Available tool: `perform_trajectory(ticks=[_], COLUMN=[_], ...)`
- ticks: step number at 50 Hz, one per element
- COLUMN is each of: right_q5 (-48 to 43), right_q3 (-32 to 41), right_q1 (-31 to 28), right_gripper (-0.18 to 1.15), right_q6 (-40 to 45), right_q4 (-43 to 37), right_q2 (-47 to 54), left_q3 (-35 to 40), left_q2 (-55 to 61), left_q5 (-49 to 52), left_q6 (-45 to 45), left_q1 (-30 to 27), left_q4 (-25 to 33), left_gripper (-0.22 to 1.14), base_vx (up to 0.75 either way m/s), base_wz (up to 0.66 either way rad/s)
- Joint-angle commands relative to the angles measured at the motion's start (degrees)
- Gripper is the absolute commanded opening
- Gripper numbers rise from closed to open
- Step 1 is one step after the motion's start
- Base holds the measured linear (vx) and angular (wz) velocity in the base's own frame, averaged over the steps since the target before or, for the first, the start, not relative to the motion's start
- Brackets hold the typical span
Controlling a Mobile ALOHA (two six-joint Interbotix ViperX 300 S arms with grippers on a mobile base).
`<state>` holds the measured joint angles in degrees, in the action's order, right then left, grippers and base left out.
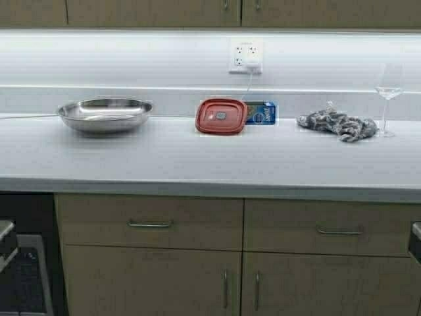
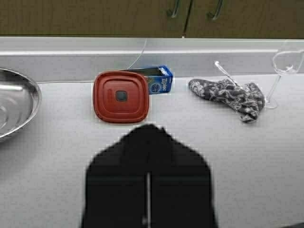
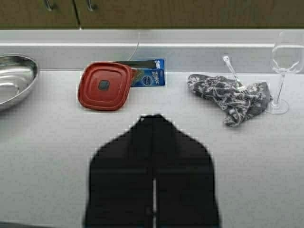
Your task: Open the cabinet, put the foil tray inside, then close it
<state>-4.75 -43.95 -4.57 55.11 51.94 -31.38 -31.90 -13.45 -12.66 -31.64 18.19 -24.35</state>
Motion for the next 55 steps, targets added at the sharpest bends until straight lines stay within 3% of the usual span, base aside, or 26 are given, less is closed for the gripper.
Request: perform_trajectory(ticks=[1,55], right_q5=[-0.26,-0.26], right_q3=[0.62,0.62], right_q1=[-0.09,-0.09], right_gripper=[0.07,0.07], right_q6=[-0.18,-0.18], right_q4=[0.09,0.09], right_q2=[-0.18,0.00], left_q3=[0.53,0.53], left_q2=[-0.79,-0.79], left_q5=[-0.35,-0.35], left_q6=[0.00,0.00], left_q1=[0.18,0.09], left_q4=[0.18,0.09], left_gripper=[0.04,0.04], base_vx=[0.00,0.00], base_wz=[0.00,0.00])
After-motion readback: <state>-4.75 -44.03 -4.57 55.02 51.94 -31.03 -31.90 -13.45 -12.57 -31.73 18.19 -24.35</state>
